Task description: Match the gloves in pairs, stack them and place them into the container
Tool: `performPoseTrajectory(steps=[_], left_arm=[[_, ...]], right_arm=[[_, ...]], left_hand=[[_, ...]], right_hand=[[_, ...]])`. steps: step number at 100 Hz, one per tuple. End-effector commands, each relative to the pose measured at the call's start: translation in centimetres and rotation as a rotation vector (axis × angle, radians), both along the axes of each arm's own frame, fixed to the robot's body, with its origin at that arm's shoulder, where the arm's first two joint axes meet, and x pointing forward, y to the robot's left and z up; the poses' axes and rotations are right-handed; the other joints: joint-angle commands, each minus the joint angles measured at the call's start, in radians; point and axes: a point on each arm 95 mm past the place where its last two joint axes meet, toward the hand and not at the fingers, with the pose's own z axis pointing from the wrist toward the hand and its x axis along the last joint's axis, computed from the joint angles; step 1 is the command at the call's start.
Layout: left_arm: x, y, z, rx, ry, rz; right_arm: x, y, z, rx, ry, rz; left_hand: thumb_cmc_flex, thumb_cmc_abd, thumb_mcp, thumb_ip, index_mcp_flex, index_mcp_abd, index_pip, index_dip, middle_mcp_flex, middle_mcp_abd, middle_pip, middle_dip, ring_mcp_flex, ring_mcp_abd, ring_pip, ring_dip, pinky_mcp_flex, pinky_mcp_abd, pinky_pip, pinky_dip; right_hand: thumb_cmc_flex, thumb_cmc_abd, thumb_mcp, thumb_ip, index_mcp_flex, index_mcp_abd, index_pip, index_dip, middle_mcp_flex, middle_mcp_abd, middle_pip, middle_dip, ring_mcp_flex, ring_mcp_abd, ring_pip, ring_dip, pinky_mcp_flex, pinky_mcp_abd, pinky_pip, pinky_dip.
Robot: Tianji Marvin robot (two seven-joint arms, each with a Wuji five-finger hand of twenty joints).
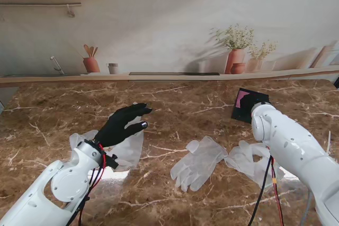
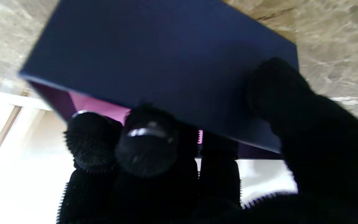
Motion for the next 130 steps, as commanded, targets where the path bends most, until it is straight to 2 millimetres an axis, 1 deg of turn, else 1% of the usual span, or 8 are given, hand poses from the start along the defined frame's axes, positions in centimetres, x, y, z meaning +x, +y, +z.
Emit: performPoseTrajectory(steps=[1, 7, 19, 28, 39, 71, 103, 130], left_arm=[[-0.2, 0.1, -0.3, 0.000, 0.009, 0.004], [-0.2, 0.1, -0.4, 0.000, 0.009, 0.005], [-0.3, 0.3, -0.3, 0.001, 0.010, 0.007], [-0.3, 0.4, -0.3, 0.001, 0.008, 0.007], [-0.2, 0.4, -0.3, -0.002, 0.003, 0.007], [-0.4, 0.5, -0.2, -0.003, -0.005, -0.002], [-0.6, 0.7, 0.1, 0.003, -0.017, -0.007], [-0.6, 0.8, 0.2, 0.008, -0.020, -0.015]], right_arm=[[-0.8, 0.4, -2.3, 0.020, 0.073, -0.016], [-0.8, 0.6, -2.8, 0.026, 0.079, -0.016], [-0.9, 1.0, -3.4, 0.041, 0.037, 0.000], [-1.1, 1.5, -3.3, 0.052, -0.018, 0.033], [-1.3, 2.4, -2.7, 0.070, -0.101, 0.078], [-2.4, 6.7, 0.4, 0.123, -0.229, 0.255], [-3.4, 12.1, 1.1, 0.182, -0.246, 0.377], [-3.2, 16.9, 0.6, 0.208, -0.234, 0.474]], left_hand=[[-0.003, 0.025, -0.030, 0.010, -0.018, -0.012, -0.001, -0.005, -0.020, -0.032, -0.022, -0.014, -0.033, -0.051, -0.029, -0.012, -0.014, -0.006, 0.014, 0.012], [-0.003, 0.025, -0.030, 0.010, -0.017, -0.012, -0.001, -0.004, -0.020, -0.032, -0.022, -0.013, -0.033, -0.050, -0.029, -0.011, -0.015, -0.006, 0.015, 0.011], [-0.004, 0.025, -0.031, 0.010, -0.017, -0.014, 0.000, -0.004, -0.019, -0.033, -0.022, -0.013, -0.032, -0.051, -0.029, -0.011, -0.015, -0.006, 0.015, 0.011], [-0.005, 0.026, -0.031, 0.010, -0.018, -0.013, 0.000, -0.004, -0.020, -0.031, -0.022, -0.013, -0.033, -0.051, -0.029, -0.011, -0.015, -0.007, 0.014, 0.010], [-0.004, 0.026, -0.031, 0.010, -0.018, -0.016, 0.000, -0.003, -0.020, -0.033, -0.022, -0.013, -0.032, -0.051, -0.029, -0.011, -0.014, -0.008, 0.015, 0.010], [-0.004, 0.026, -0.030, 0.010, -0.018, -0.016, 0.000, -0.002, -0.021, -0.031, -0.024, -0.014, -0.034, -0.052, -0.031, -0.013, -0.015, -0.007, 0.014, 0.008], [-0.002, 0.024, -0.030, 0.010, -0.016, -0.013, 0.000, -0.001, -0.019, -0.030, -0.025, -0.015, -0.034, -0.049, -0.031, -0.013, -0.015, -0.004, 0.012, 0.007], [-0.002, 0.025, -0.030, 0.010, -0.016, -0.010, -0.001, -0.001, -0.017, -0.030, -0.024, -0.015, -0.032, -0.049, -0.030, -0.012, -0.015, -0.004, 0.013, 0.008]], right_hand=[[0.134, 0.048, 0.074, -0.028, 0.043, -0.034, 0.065, -0.011, 0.066, -0.002, 0.023, 0.027, -0.024, -0.022, -0.373, -0.057, 0.047, 0.005, 0.080, -0.021], [0.141, 0.035, 0.102, -0.022, 0.058, -0.051, 0.094, 0.028, 0.085, -0.003, 0.039, 0.051, -0.025, -0.023, -0.372, -0.048, 0.066, 0.001, 0.088, -0.026], [0.137, -0.004, 0.193, -0.012, 0.104, -0.106, 0.089, 0.251, 0.111, -0.018, 0.106, 0.149, -0.024, -0.033, -0.352, -0.001, 0.086, -0.004, 0.112, -0.040], [0.130, -0.031, 0.247, -0.003, 0.134, -0.131, 0.078, 0.346, 0.122, -0.028, 0.141, 0.192, -0.024, -0.043, -0.306, 0.035, 0.092, -0.009, 0.123, -0.037], [0.127, -0.058, 0.290, 0.003, 0.159, -0.150, 0.072, 0.398, 0.130, -0.031, 0.166, 0.225, -0.024, -0.050, -0.263, 0.060, 0.100, -0.014, 0.140, -0.029], [0.120, -0.069, 0.312, 0.008, 0.178, -0.177, 0.053, 0.439, 0.139, -0.042, 0.181, 0.255, -0.023, -0.058, -0.231, 0.073, 0.098, -0.028, 0.156, -0.019], [0.119, -0.072, 0.316, 0.007, 0.179, -0.171, 0.045, 0.445, 0.144, -0.039, 0.177, 0.254, -0.023, -0.055, -0.226, 0.073, 0.103, -0.029, 0.158, -0.018], [0.117, -0.069, 0.313, 0.005, 0.179, -0.174, 0.041, 0.447, 0.143, -0.042, 0.173, 0.253, -0.023, -0.055, -0.225, 0.072, 0.105, -0.031, 0.158, -0.018]])
